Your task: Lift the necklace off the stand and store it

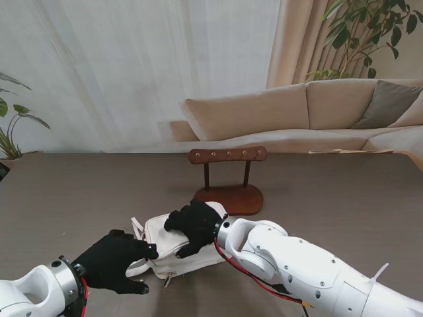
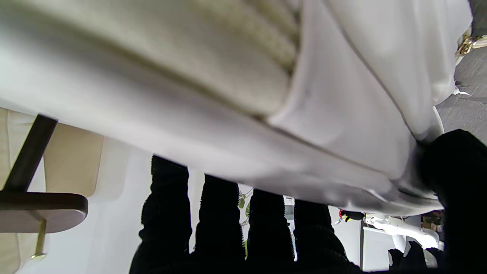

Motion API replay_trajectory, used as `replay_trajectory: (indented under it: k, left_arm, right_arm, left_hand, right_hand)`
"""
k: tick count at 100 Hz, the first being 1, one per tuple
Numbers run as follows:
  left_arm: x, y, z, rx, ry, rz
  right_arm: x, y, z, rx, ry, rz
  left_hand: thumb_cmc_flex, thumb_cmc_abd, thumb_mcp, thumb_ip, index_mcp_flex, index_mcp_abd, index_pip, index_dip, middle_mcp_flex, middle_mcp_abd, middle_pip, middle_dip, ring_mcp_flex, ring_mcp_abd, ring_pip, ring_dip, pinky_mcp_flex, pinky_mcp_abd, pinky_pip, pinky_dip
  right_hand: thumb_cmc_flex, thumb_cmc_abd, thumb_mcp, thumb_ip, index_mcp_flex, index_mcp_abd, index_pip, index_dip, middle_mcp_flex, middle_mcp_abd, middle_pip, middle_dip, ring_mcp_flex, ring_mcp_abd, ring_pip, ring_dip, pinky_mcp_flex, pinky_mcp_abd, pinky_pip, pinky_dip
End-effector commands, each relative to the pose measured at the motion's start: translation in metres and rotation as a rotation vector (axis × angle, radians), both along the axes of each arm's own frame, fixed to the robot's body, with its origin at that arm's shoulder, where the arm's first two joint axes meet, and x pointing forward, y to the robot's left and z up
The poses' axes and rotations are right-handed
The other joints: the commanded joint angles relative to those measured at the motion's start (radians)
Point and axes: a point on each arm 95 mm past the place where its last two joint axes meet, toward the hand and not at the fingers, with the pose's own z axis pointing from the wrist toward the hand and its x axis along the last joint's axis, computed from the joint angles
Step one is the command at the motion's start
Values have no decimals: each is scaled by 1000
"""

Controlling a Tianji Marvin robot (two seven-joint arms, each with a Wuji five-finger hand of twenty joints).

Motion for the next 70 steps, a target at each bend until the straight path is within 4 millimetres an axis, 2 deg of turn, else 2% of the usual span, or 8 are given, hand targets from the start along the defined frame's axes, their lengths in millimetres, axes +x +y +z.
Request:
replay_trajectory:
  k: [1,21,38,43,52,58,64,70]
  left_arm:
    - [0,3,-3,2,14,11]
    - [-3,5,-2,45,38,24]
    - [-6,7,-5,45,65,62]
    - [-7,7,-6,41,71,73]
    - [-8,9,-7,33,71,78]
    - [-10,10,-7,36,63,76]
    - [-11,9,-7,29,60,89]
    - [-12,9,-6,27,59,101]
  right_arm:
    - [-1,-10,-24,-61,48,-16]
    - [4,-6,-27,-40,53,-18]
    - [2,-6,-27,-31,48,-18]
    - [1,-7,-26,-29,46,-16]
    - [1,-6,-25,-31,42,-12]
    - [0,-7,-23,-31,40,-11]
    - [0,-7,-23,-31,40,-10]
    - [0,-7,-23,-30,39,-10]
  left_hand:
    - [-37,32,-24,12,-10,-25,-19,-9,-33,-11,-10,-13,-32,26,-13,-27,5,12,-55,-6]
    - [6,48,-4,24,28,19,-2,-3,-4,12,1,-9,-23,29,2,-17,32,23,-92,-2]
    - [-4,60,-12,24,-34,162,-38,-27,-23,60,-6,-11,-36,45,-13,-32,59,28,-183,10]
    - [-13,63,-19,23,-38,182,-36,-27,-25,70,-5,-10,-37,49,-13,-36,63,31,-199,14]
    - [-10,70,-30,24,18,118,55,40,5,45,12,10,-27,48,0,-31,79,33,-229,62]
    - [-10,152,-81,41,91,36,129,112,28,36,18,21,-11,48,12,10,103,40,-231,87]
    - [96,263,-125,51,167,-5,178,161,64,35,24,28,13,50,14,43,124,47,-231,100]
    - [205,340,-213,54,194,-14,148,134,86,39,25,28,29,58,17,65,140,55,-228,101]
  right_hand:
    - [-58,3,43,6,2,-13,17,12,17,47,130,52,-11,41,29,14,-293,32,-26,-7]
    - [-92,-2,64,-1,-23,-6,8,3,-22,63,134,52,-38,60,18,12,-303,42,-51,3]
    - [-108,3,67,-3,-36,2,5,-1,-36,72,137,53,-44,67,16,11,-305,44,-62,8]
    - [-112,4,68,-3,-37,3,5,-2,-38,74,137,52,-45,69,15,11,-306,45,-65,10]
    - [-117,7,70,-3,-39,6,5,-3,-40,75,138,52,-48,70,14,11,-306,46,-69,13]
    - [-121,12,71,-4,-40,5,5,-4,-41,76,138,52,-49,70,14,11,-306,47,-72,15]
    - [-124,14,70,-5,-39,5,5,-5,-41,76,139,51,-49,71,13,11,-305,47,-74,17]
    - [-125,17,70,-5,-39,6,6,-5,-40,77,140,52,-47,70,14,11,-305,45,-75,19]
